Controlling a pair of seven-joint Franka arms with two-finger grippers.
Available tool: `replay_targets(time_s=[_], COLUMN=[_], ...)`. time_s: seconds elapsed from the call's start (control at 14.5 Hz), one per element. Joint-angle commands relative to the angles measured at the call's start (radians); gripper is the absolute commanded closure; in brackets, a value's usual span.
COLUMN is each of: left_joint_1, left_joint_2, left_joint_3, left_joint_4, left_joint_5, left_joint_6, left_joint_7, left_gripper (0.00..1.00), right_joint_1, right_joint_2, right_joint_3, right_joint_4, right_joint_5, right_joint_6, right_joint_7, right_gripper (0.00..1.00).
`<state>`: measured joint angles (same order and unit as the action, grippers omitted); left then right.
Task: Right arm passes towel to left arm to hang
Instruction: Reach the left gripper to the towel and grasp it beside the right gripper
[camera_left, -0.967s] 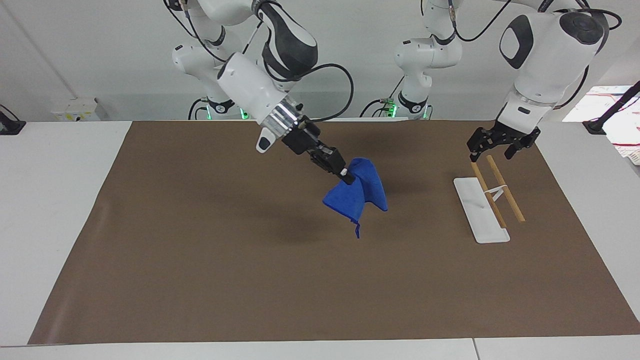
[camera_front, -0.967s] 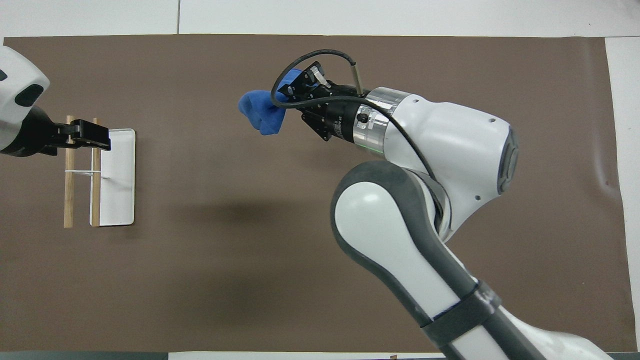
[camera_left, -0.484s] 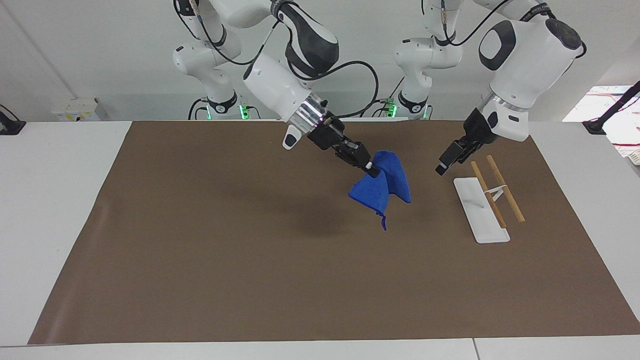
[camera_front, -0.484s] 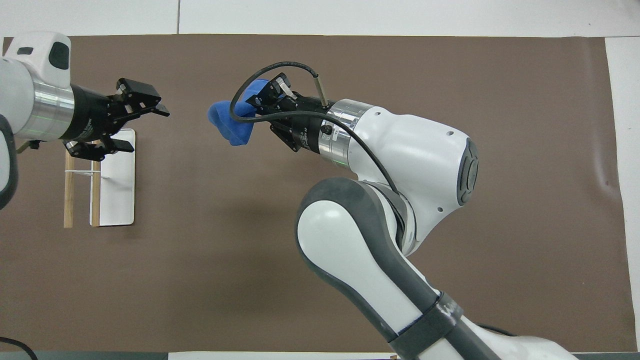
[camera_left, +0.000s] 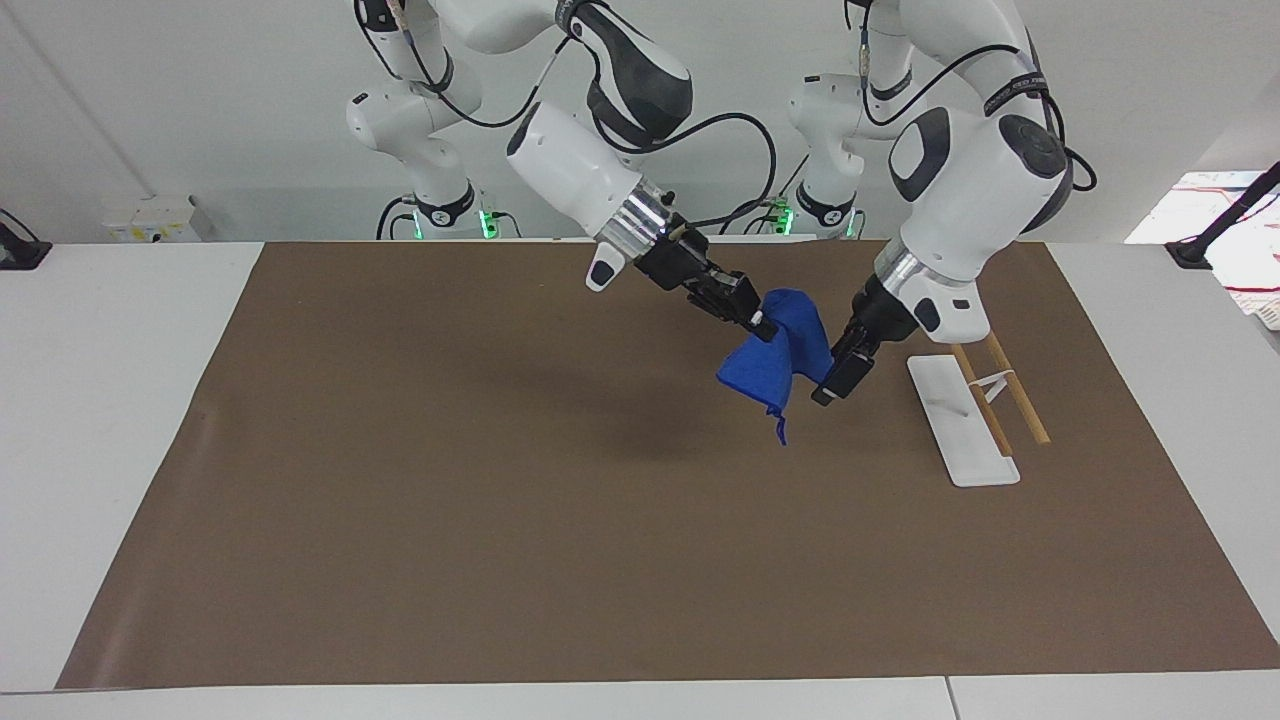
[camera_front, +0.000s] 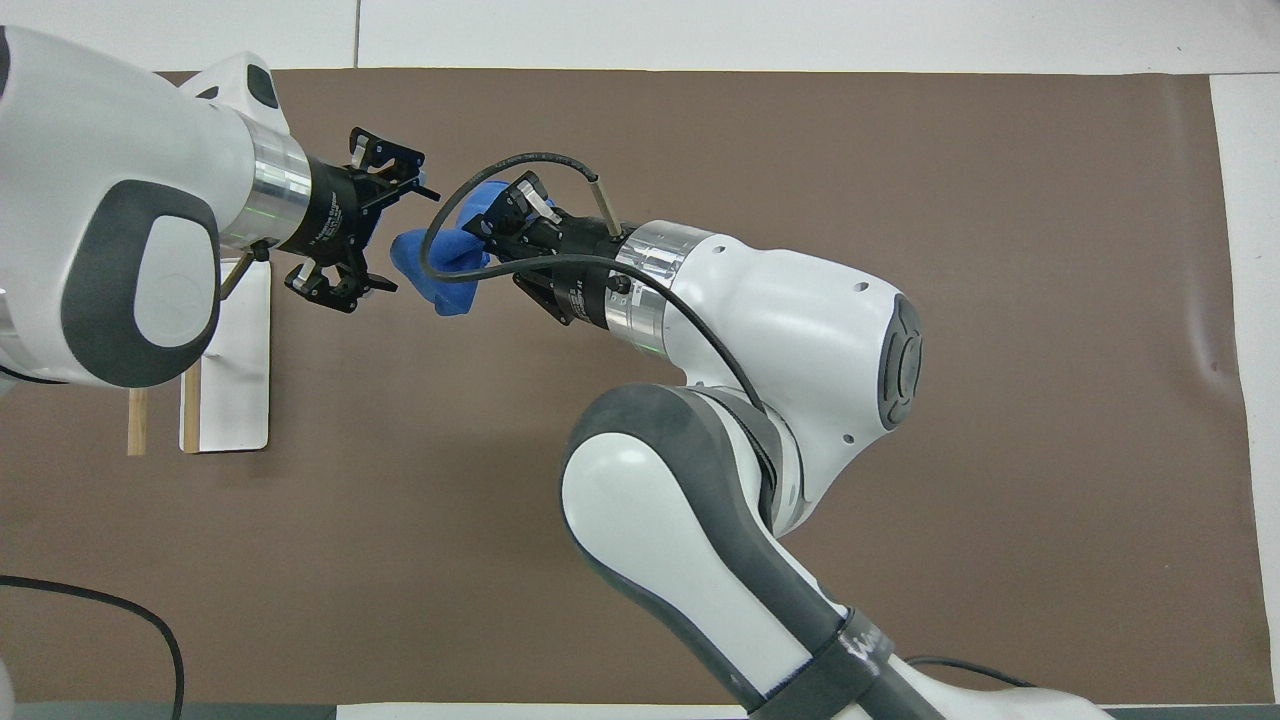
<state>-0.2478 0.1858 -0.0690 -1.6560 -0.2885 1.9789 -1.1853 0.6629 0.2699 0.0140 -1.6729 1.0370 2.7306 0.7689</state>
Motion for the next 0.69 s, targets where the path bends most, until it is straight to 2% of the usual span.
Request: replay_targets(time_s=[0.0,0.14,0.21,0.28,0.35,0.41,0.62], left_joint_1=[-0.013,-0.013,-0.010,-0.005,-0.002,0.001,0.011], left_joint_2=[0.006,-0.003,-0.014,-0.014,-0.016,-0.016,-0.020], left_joint_3=[0.012,0.012,0.014,0.015,0.018,0.018,0.023], left_joint_4=[0.001,-0.024,-0.030,-0.025,-0.024,-0.024,-0.021], left_joint_5=[-0.005,-0.003,-0.003,-0.003,-0.003,-0.003,-0.001], left_joint_6=[-0.017,-0.046,-0.087,-0.101,-0.103,-0.103,-0.101], left_joint_7=[-0.034,-0.034,-0.036,-0.040,-0.045,-0.051,-0.051], left_gripper=[0.00,0.00,0.13,0.44,0.79,1.00,1.00], right_joint_1=[0.004,0.004,0.001,-0.003,-0.005,-0.005,-0.008], right_joint_2=[0.008,0.006,0.006,0.006,0.008,0.008,0.008], right_joint_3=[0.000,-0.002,-0.002,-0.002,-0.002,-0.002,-0.002], right_joint_4=[0.010,0.004,0.004,0.004,0.005,0.004,0.005], right_joint_5=[0.020,0.018,0.018,0.018,0.018,0.018,0.018], right_joint_6=[0.008,0.009,0.008,0.008,0.008,0.008,0.008], right_joint_7=[0.012,0.012,0.010,0.010,0.010,0.010,0.010], right_gripper=[1.00,1.00,1.00,1.00,1.00,1.00,1.00])
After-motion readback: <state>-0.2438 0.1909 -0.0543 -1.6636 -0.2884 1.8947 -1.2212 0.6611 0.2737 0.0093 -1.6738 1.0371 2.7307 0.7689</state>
